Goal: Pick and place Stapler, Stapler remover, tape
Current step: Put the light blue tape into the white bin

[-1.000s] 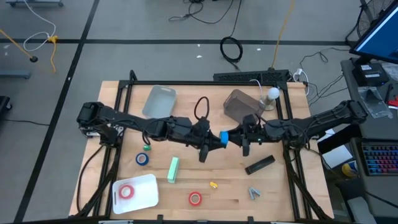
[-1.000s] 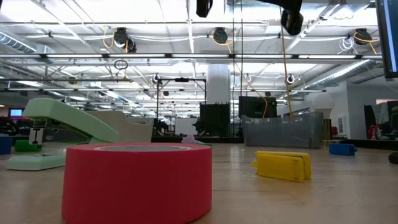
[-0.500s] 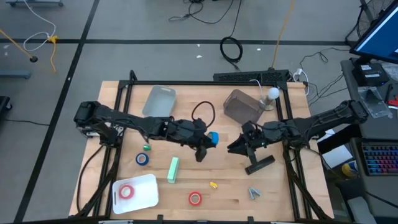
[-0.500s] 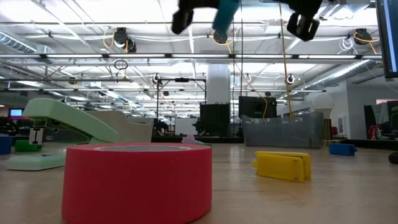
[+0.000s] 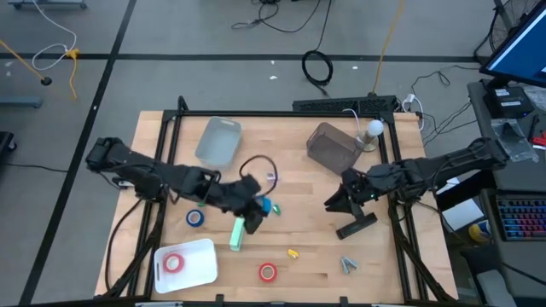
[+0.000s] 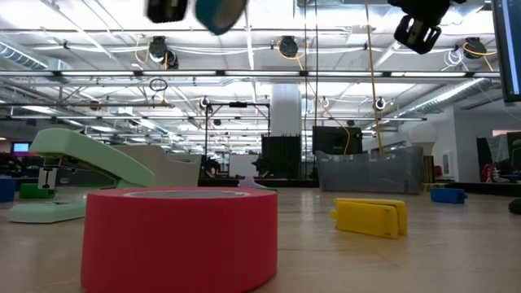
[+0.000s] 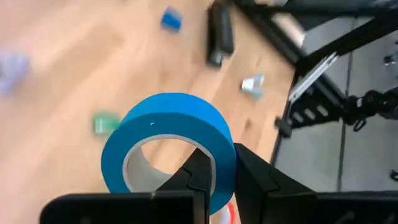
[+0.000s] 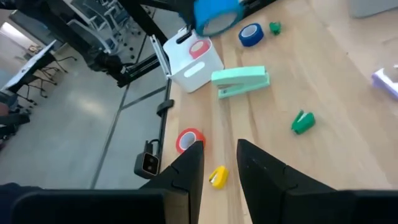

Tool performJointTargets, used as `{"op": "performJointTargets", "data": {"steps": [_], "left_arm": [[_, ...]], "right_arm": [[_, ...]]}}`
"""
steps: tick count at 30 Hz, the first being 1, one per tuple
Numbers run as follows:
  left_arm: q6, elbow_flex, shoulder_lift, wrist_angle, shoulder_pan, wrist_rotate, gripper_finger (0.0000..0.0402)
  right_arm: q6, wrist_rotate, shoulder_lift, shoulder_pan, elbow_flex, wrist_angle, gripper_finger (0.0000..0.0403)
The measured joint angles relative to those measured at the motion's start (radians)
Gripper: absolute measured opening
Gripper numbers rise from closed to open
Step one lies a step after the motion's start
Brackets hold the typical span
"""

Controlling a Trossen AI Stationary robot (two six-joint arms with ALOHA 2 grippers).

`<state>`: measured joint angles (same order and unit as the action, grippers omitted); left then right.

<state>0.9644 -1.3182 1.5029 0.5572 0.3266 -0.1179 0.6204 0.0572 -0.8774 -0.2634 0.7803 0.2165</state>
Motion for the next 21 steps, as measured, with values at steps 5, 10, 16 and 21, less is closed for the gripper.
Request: {"op": "performJointTargets", "data": {"steps": [5,10,16,21], "left_arm": [[0.276,0.000,0.007,0.149,0.123,0.050,0.0039],[0.512,0.000,0.011,0.248,0.238,0.064,0.0039],[0.726,0.000,0.019,0.340,0.347,0.103,0.0039],[0.811,0.000,0.047,0.404,0.415,0.170,0.0039]], "right_arm": [[-0.015,-0.001,0.014,0.000,0.000,-0.002,0.0089],[-0.016,-0.005,0.014,0.001,-0.001,-0.002,0.0089],[-0.015,-0.007,0.014,0.003,-0.001,-0.006,0.0089],[-0.009,-0.049,0.014,0.003,-0.001,-0.010,0.0089]]}}
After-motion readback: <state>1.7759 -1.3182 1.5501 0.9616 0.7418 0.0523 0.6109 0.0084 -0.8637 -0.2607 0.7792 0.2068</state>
